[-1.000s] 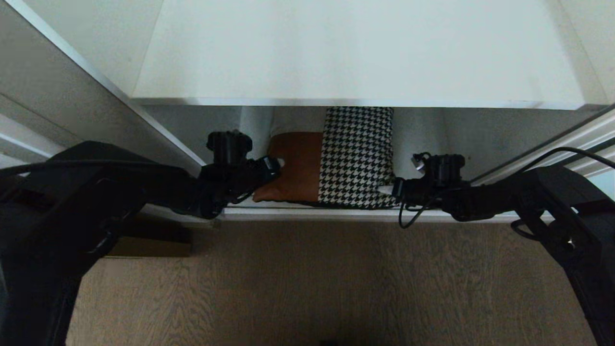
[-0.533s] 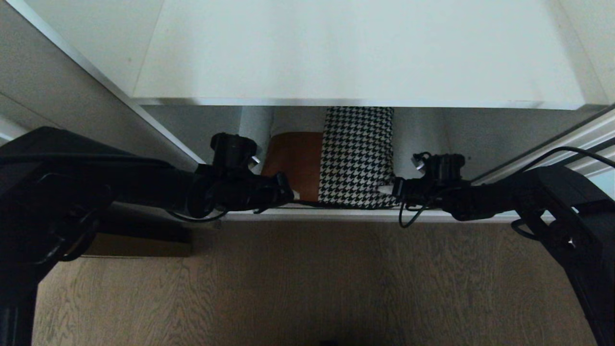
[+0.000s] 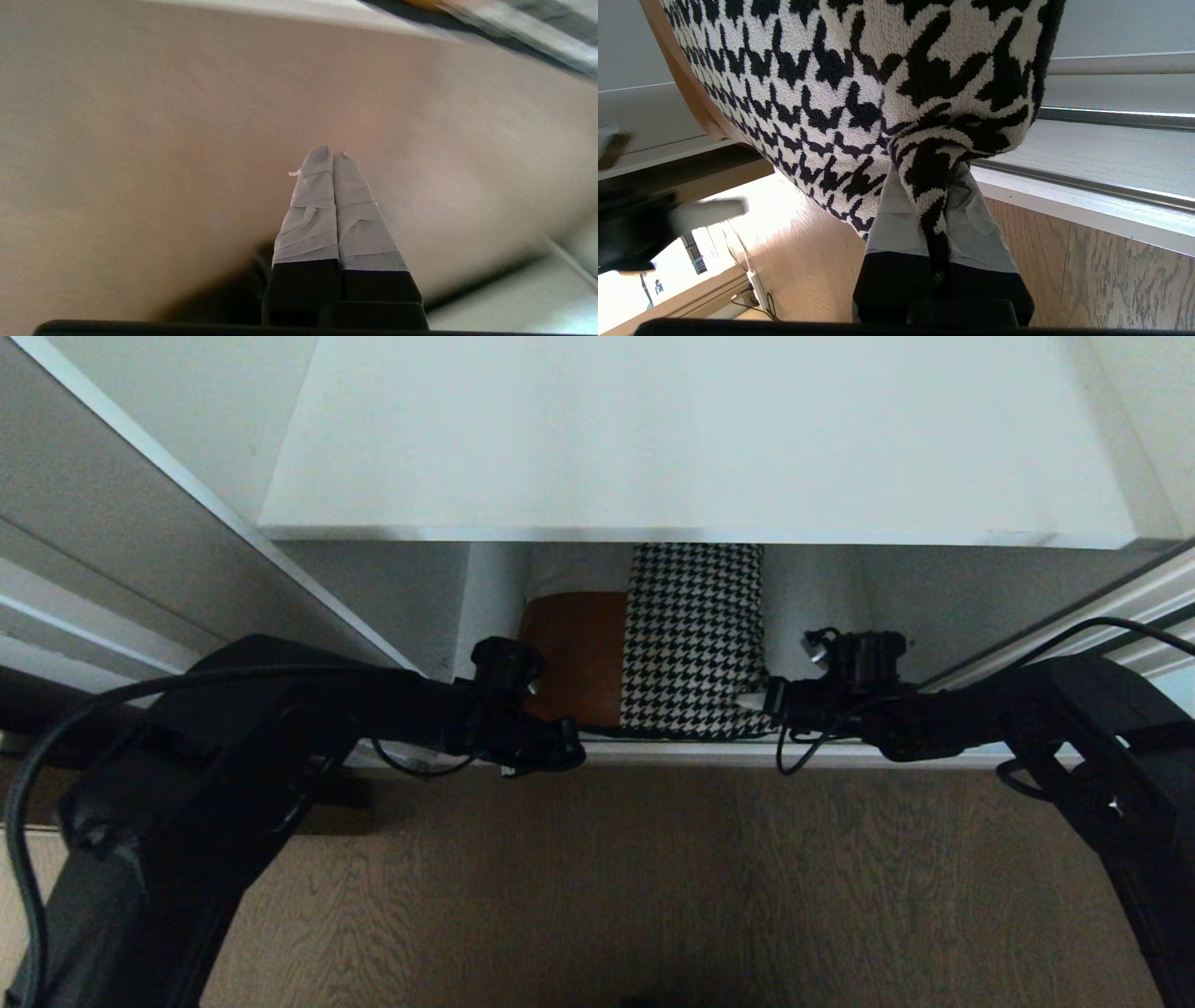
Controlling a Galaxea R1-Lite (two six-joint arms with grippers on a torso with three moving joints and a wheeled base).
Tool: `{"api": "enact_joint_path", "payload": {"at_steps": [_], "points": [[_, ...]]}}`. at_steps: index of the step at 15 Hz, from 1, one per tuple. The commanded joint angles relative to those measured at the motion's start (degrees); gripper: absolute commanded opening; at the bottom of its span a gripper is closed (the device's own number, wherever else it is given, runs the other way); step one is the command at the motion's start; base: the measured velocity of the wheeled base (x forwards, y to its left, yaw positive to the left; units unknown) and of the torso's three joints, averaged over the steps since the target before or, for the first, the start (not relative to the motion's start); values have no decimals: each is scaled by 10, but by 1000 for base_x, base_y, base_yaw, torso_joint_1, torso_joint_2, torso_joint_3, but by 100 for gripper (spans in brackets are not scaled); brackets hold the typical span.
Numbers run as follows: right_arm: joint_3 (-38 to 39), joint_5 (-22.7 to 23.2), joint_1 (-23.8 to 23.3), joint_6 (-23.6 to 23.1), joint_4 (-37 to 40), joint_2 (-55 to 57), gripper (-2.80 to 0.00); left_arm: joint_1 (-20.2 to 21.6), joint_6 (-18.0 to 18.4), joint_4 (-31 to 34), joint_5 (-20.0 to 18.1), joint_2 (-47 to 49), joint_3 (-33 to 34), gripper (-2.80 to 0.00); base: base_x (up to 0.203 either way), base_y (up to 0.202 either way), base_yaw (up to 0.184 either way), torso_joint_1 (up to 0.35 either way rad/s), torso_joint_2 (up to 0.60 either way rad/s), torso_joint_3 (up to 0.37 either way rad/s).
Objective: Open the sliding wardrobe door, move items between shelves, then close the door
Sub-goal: Place the pillow on the lower shelf
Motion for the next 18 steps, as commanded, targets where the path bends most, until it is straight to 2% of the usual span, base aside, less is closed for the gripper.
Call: {"api": "enact_joint_path", "payload": {"at_steps": [1, 2, 4, 6, 8, 10, 12, 15, 18], "points": [[1, 2, 0, 1, -3, -3, -280, 0, -2, 29, 42, 81, -82, -280, 0, 0, 0, 0, 0, 0], [4, 2, 0, 1, -3, -3, -280, 0, -2, 27, 76, 95, -96, -280, 0, 0, 0, 0, 0, 0], [4, 2, 0, 1, -3, -3, -280, 1, 0, -32, 98, 109, -99, -280, 0, 0, 0, 0, 0, 0], [6, 2, 1, 1, -3, -5, -280, 1, 12, -90, 146, 134, -99, -280, 0, 0, 0, 0, 0, 0], [9, 2, 1, 1, -3, -10, -280, 1, 39, -213, 195, 152, -99, -280, 0, 0, 0, 0, 0, 0], [10, 2, 1, 1, -5, -11, -280, 1, 69, -334, 223, 167, -99, -280, 0, 0, 0, 0, 0, 0], [14, 2, 1, 1, -8, -12, -280, 1, 124, -418, 262, 183, -99, -280, 0, 0, 0, 0, 0, 0], [17, 1, 1, -1, -10, -13, -280, 1, 182, -523, 287, 203, -98, -280, 0, 0, 0, 0, 0, 0], [16, 0, 1, 0, -11, -13, -280, 1, 192, -533, 289, 218, -98, -280, 0, 0, 0, 0, 0, 0]]}}
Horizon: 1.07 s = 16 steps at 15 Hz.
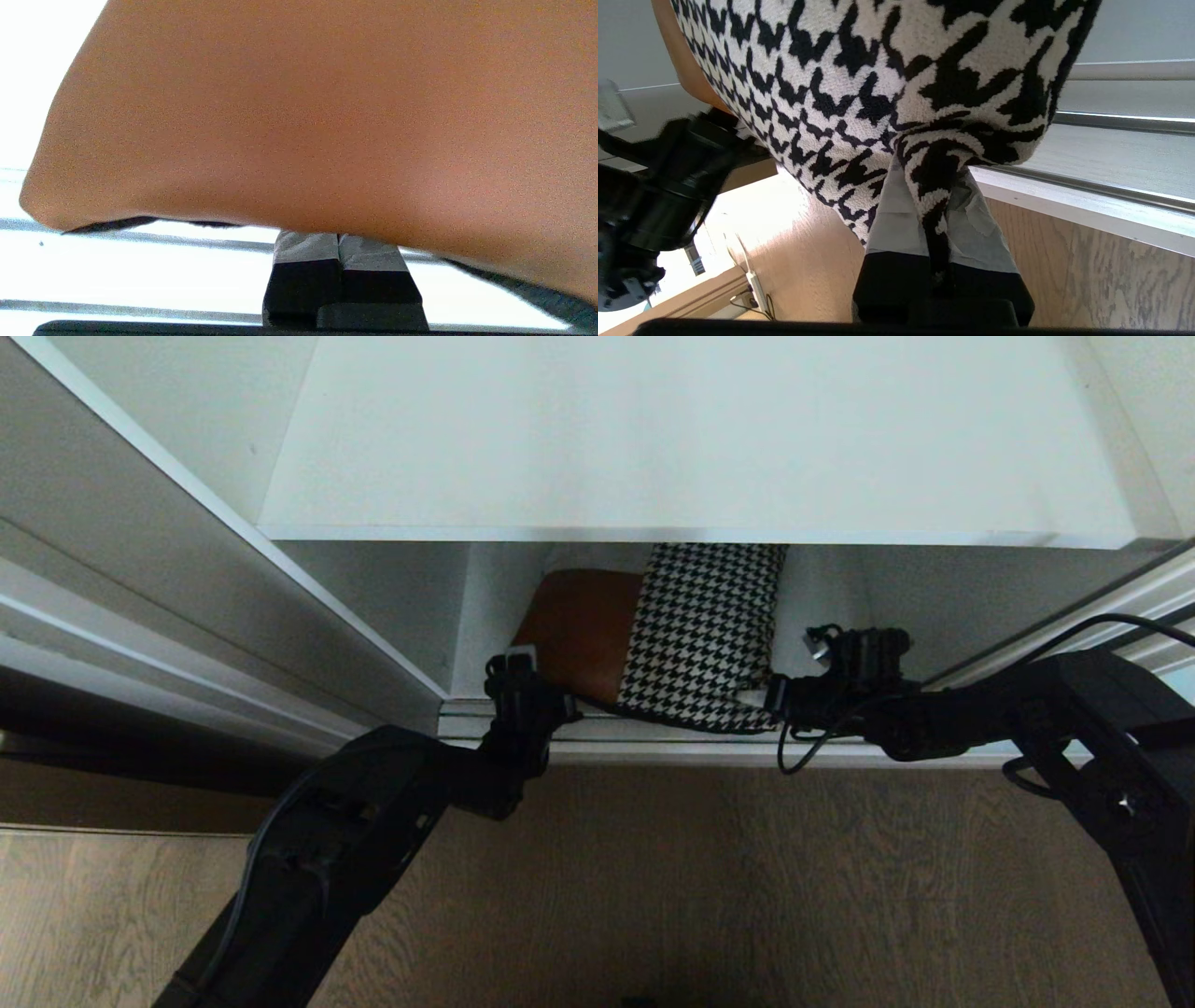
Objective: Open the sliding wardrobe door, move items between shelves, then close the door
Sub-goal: Place the pillow on the lower shelf
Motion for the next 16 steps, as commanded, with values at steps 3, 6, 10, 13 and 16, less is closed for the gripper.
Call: {"api": "enact_joint_path", "payload": {"at_steps": [3, 6, 10, 13, 16], "points": [[-1, -13, 4, 0, -2, 1, 0, -1, 3, 2, 0, 24, 0, -280, 0, 0, 0, 0, 0, 0], [-2, -16, 4, 1, -3, -1, 0, -1, 3, 4, -1, 28, 0, -280, 0, 0, 0, 0, 0, 0], [46, -15, 0, 1, -8, -53, 0, -1, 3, 18, -3, 31, 0, -280, 0, 0, 0, 0, 0, 0], [76, -17, -1, 2, -30, -77, 0, -10, 3, 28, -5, 36, 0, -280, 0, 0, 0, 0, 0, 0], [136, -16, -1, -2, -34, -123, 0, -11, 2, 22, -3, 35, 0, -280, 0, 0, 0, 0, 0, 0]]}}
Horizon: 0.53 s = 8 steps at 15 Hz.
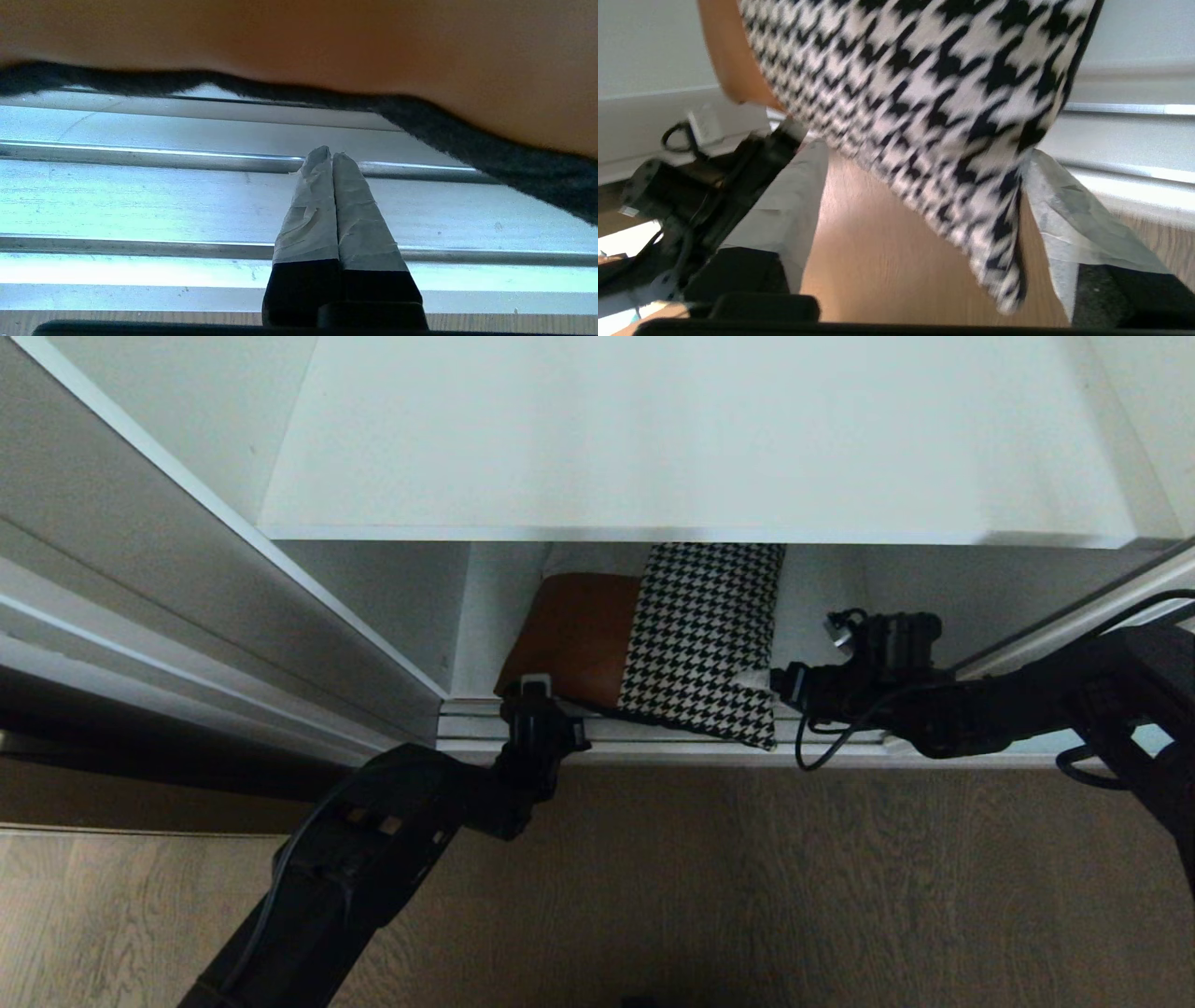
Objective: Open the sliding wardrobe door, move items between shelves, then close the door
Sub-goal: Place the pillow on the lower shelf
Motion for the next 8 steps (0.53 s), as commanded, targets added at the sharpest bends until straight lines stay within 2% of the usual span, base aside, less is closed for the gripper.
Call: {"api": "enact_joint_path", "payload": {"at_steps": [1, 2, 3, 6, 8], "points": [[57, 2, 2, -2, -10, -55, 0, 0, -1, -2, 2, 1, 0, -280, 0, 0, 0, 0, 0, 0], [82, 3, 4, -3, -19, -75, 0, 0, -2, -2, 3, 1, 0, -280, 0, 0, 0, 0, 0, 0], [98, 3, 6, -3, -24, -93, -280, 0, -2, -2, 3, 1, 0, -280, 0, 0, 0, 0, 0, 0], [118, 3, 7, -2, -16, -134, -280, 0, -2, 6, 2, 2, 0, -280, 0, 0, 0, 0, 0, 0], [163, 7, 14, -4, -17, -153, -280, 0, -3, 4, 3, 2, 0, -280, 0, 0, 0, 0, 0, 0]]}}
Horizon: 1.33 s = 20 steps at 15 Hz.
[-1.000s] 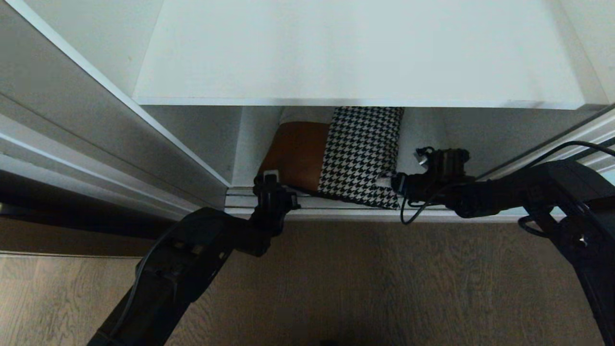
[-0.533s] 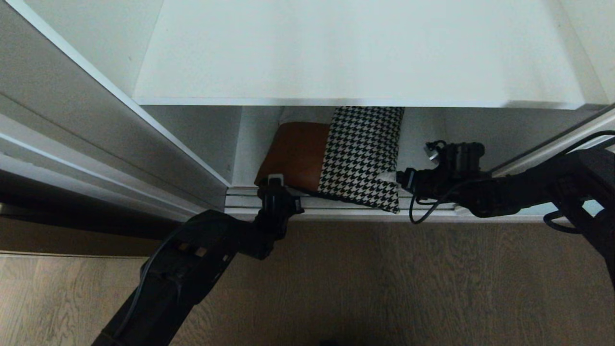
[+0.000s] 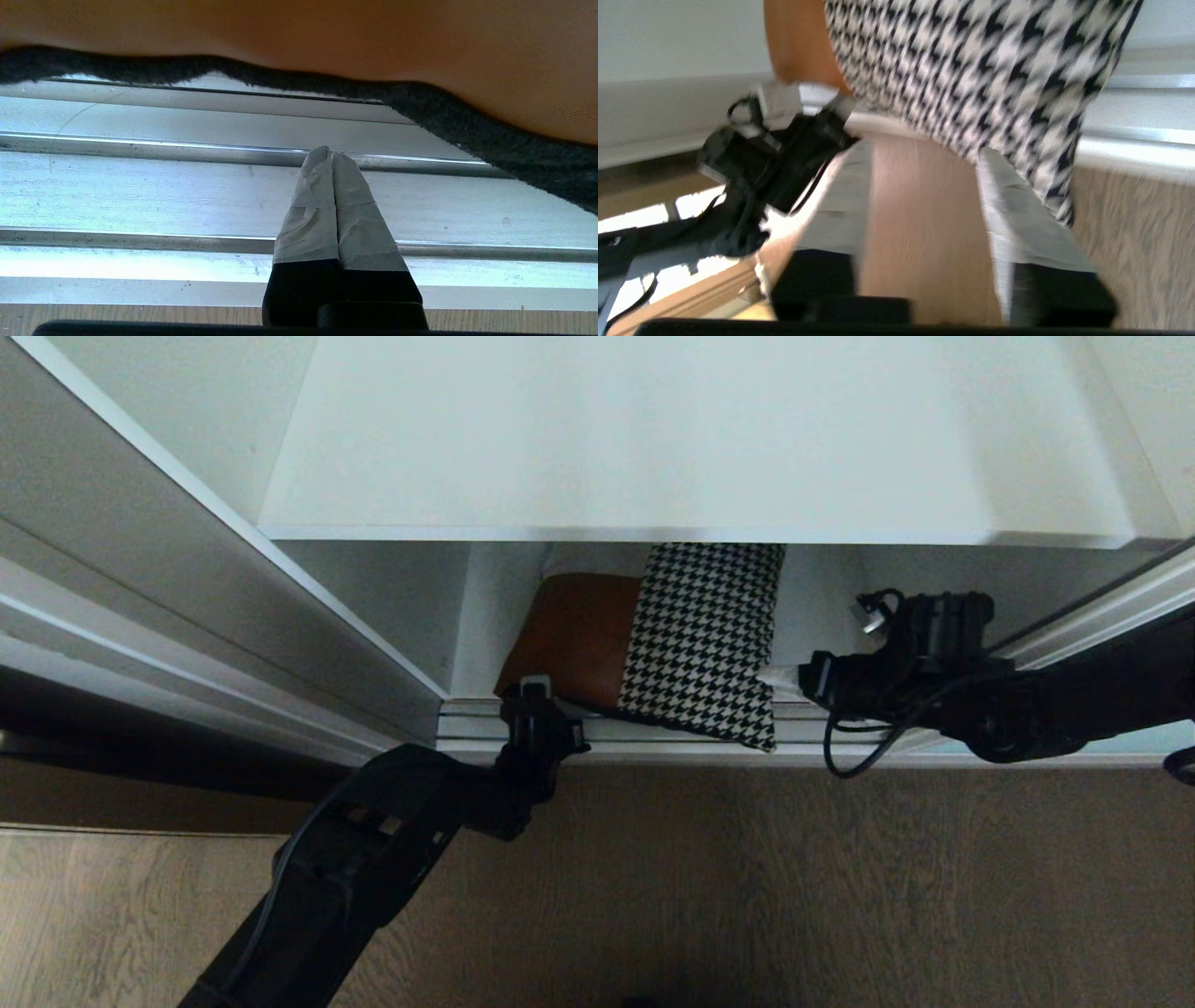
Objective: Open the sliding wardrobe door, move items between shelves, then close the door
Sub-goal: Place the pillow on the lower shelf
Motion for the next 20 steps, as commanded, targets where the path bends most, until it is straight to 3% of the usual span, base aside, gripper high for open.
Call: {"api": "enact_joint_path", "payload": {"at_steps": [1, 4, 8, 16, 20], "points": [[60, 6, 14, -2, -4, -39, -280, -1, -1, -11, 4, 0, 0, -280, 0, 0, 0, 0, 0, 0], [115, 15, 47, -31, -6, -33, -280, -1, -2, -46, 7, -5, 0, -280, 0, 0, 0, 0, 0, 0], [110, 14, 69, -51, -6, 25, -280, -5, 1, -82, 6, 0, 0, -280, 0, 0, 0, 0, 0, 0], [40, 5, 109, -84, 1, 163, -280, 0, -7, -67, 3, 3, 0, -280, 0, 0, 0, 0, 0, 0], [-25, -38, 95, -84, 4, 225, -280, 1, -19, -61, 5, -3, 3, -280, 0, 0, 0, 0, 0, 0]]}}
